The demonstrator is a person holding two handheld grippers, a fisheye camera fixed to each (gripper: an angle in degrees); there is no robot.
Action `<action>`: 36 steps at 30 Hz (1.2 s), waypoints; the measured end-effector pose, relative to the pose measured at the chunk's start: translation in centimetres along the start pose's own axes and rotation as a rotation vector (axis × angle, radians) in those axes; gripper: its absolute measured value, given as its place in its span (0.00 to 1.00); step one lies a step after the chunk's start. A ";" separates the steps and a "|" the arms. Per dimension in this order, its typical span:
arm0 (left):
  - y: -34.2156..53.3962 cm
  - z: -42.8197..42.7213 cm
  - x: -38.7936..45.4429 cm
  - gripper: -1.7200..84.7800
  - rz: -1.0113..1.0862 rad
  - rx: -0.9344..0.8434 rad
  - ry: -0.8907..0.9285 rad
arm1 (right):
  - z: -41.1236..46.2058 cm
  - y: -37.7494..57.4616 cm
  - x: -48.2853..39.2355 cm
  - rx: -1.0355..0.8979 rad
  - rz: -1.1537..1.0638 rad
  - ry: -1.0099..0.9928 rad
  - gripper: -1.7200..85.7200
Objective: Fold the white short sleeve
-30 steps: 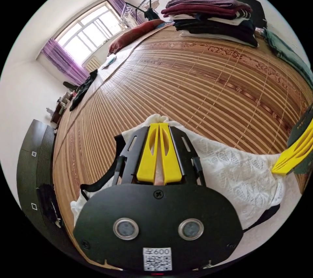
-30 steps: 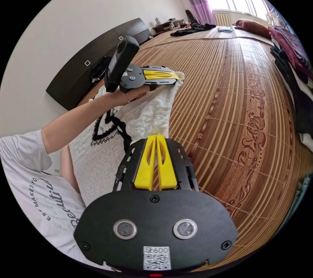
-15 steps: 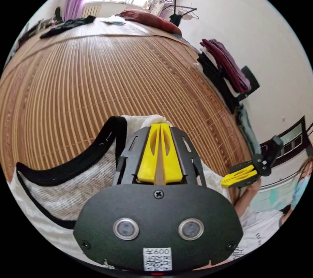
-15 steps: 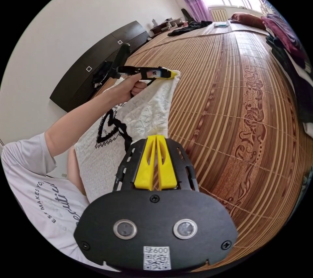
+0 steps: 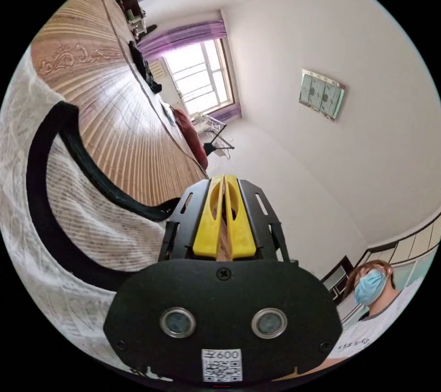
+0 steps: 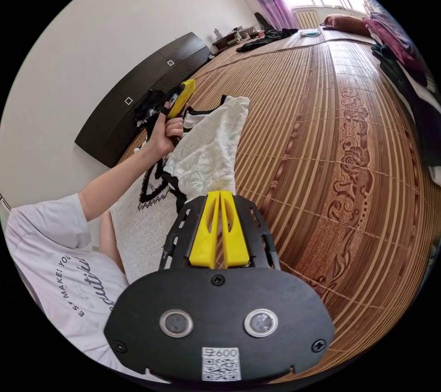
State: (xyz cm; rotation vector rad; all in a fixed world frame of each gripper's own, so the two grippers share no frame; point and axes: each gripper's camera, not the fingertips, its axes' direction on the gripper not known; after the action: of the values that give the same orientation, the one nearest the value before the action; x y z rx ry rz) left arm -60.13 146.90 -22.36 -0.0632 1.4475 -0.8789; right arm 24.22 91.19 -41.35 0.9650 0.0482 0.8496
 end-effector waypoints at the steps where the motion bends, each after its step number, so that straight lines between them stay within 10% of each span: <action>1: 0.1 0.6 1.5 0.02 0.021 -0.073 -0.013 | 0.1 -0.1 0.8 0.000 -0.003 0.004 0.01; 6: 8.6 6.2 16.7 0.02 0.334 -0.712 -0.222 | 0.7 -0.3 4.6 -0.003 -0.007 0.012 0.01; 13: 16.4 4.2 18.0 0.03 0.295 -0.793 -0.655 | 2.5 0.0 11.5 -0.001 0.003 0.000 0.01; 23: 32.9 -6.2 42.8 0.03 0.971 0.277 -1.029 | 8.7 0.8 22.2 -0.047 -0.007 -0.005 0.01; 36: 38.6 -29.6 42.0 0.02 0.717 0.323 -1.173 | 19.3 8.1 27.4 0.092 -0.219 0.406 0.01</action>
State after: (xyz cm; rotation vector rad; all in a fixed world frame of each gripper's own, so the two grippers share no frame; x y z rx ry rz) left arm -72.52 164.27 -82.93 0.1575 0.1648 -0.3168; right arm 45.56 97.89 -15.12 0.8416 0.5362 0.8332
